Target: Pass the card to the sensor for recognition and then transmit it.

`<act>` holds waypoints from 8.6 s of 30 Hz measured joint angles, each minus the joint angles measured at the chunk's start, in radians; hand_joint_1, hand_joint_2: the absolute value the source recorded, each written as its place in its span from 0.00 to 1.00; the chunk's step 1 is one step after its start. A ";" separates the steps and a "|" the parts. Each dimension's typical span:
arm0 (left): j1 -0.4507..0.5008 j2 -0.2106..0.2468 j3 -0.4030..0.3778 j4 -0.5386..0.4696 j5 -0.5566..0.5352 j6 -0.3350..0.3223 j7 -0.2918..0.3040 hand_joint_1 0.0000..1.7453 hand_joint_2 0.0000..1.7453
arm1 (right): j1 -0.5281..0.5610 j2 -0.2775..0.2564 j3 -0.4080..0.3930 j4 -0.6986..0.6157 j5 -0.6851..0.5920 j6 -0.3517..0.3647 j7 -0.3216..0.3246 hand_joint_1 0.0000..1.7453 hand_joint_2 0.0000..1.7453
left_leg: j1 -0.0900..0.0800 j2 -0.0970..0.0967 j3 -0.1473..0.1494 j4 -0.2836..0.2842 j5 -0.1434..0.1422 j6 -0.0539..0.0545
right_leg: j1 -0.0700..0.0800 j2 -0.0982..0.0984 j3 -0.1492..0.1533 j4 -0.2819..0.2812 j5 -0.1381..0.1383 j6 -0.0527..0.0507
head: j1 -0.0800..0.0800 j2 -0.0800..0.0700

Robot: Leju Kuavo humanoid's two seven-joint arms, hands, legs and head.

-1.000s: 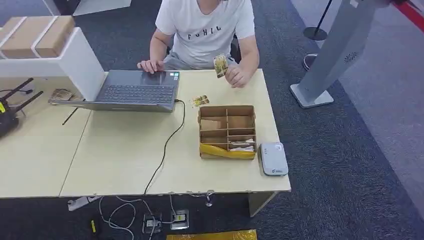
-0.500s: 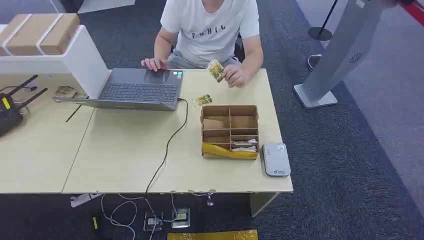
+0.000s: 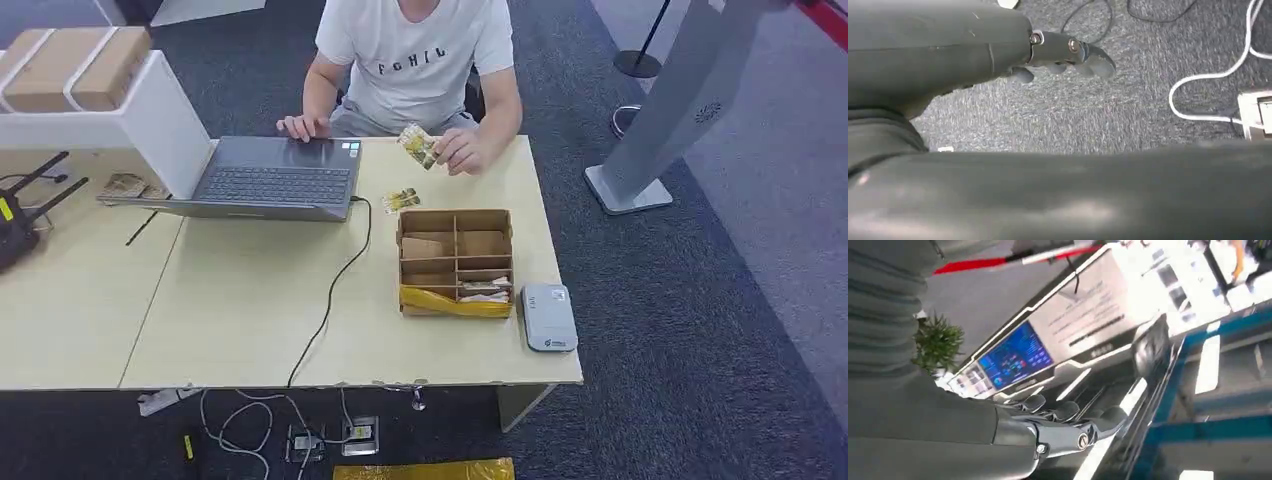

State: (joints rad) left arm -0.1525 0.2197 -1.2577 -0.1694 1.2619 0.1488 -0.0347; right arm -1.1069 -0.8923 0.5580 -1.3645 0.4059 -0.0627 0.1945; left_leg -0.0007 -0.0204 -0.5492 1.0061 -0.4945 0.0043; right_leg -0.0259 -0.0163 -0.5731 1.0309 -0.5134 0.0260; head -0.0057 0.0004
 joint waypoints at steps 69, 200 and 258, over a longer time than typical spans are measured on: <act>0.004 0.019 -0.055 0.000 -0.038 0.003 0.021 0.00 0.00 | 0.426 0.295 0.225 0.184 0.357 -0.004 -0.072 1.00 1.00 | 0.002 0.005 0.002 0.000 -0.001 -0.003 | 0.002 0.006 -0.001 -0.001 0.000 -0.001 | 0.001 0.000; -0.036 0.019 -0.095 0.000 -0.081 -0.024 0.036 0.00 0.00 | 0.184 0.718 0.208 0.680 0.477 -0.173 -0.170 0.00 0.00 | 0.003 0.008 0.002 0.000 -0.001 -0.004 | 0.002 0.011 -0.002 0.000 0.001 -0.003 | 0.001 0.000; 0.003 0.004 -0.095 0.000 -0.007 0.043 0.055 0.00 0.00 | 0.690 0.539 0.229 0.034 0.377 -0.153 0.125 0.00 1.00 | 0.004 0.012 0.004 0.000 -0.002 -0.005 | 0.003 0.013 -0.001 0.000 0.001 -0.004 | 0.001 0.000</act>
State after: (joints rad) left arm -0.1493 0.2240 -1.3527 -0.1694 1.2551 0.1923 0.0202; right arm -0.4164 -0.3533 0.7866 -1.3302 0.7828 -0.2155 0.3197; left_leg 0.0030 -0.0085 -0.5450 1.0058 -0.4968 -0.0003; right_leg -0.0224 -0.0028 -0.5740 1.0304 -0.5120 0.0223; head -0.0050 0.0004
